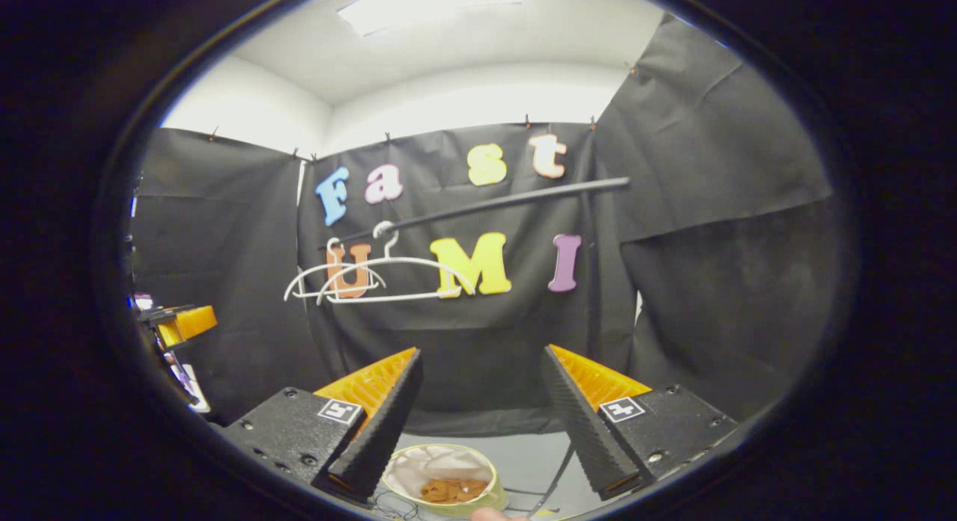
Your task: Grasp the clothes on the hanger with both hands and then place them into the laundry hamper below.
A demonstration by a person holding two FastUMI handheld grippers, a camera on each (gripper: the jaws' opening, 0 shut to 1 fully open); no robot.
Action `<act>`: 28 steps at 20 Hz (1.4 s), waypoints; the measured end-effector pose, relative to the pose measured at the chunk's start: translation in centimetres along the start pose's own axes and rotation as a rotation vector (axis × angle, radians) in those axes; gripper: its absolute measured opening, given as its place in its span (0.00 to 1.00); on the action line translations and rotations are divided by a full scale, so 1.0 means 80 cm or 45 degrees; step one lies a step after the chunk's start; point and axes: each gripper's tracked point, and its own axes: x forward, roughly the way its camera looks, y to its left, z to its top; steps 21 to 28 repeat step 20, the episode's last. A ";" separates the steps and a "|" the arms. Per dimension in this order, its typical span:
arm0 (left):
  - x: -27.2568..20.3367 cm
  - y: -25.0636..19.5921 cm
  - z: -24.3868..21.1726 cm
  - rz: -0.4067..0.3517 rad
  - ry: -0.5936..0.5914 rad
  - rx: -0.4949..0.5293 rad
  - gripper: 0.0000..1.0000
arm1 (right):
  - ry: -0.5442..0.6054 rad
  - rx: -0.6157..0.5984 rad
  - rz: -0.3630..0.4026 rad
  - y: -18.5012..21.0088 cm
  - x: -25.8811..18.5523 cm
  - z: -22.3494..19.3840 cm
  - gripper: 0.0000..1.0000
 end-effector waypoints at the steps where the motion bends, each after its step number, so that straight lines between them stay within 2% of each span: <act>1: -0.027 -0.012 0.007 -0.001 -0.008 -0.007 0.99 | -0.022 -0.003 0.000 -0.007 -0.019 0.007 1.00; 4: -0.084 -0.032 0.025 0.002 -0.052 0.030 0.98 | -0.101 -0.014 0.025 -0.017 -0.067 0.020 0.99; 9: -0.127 -0.048 0.058 -0.020 -0.107 0.039 0.92 | -0.161 -0.040 -0.005 -0.035 -0.121 0.051 0.99; 10: -0.133 -0.051 0.065 -0.028 -0.128 0.042 1.00 | -0.180 -0.040 -0.015 -0.039 -0.127 0.061 0.99; 12: -0.139 -0.053 0.074 -0.042 -0.163 0.047 0.96 | -0.236 -0.046 -0.029 -0.041 -0.139 0.074 1.00; 14: -0.140 -0.056 0.073 -0.070 -0.165 0.040 0.98 | -0.262 -0.060 -0.028 -0.040 -0.149 0.074 1.00; 18: -0.133 -0.042 0.077 -0.073 -0.173 0.051 1.00 | -0.269 -0.090 -0.008 -0.024 -0.149 0.067 0.99; 28: -0.131 -0.037 0.078 -0.074 -0.176 0.042 1.00 | -0.259 -0.093 -0.014 -0.023 -0.145 0.066 0.99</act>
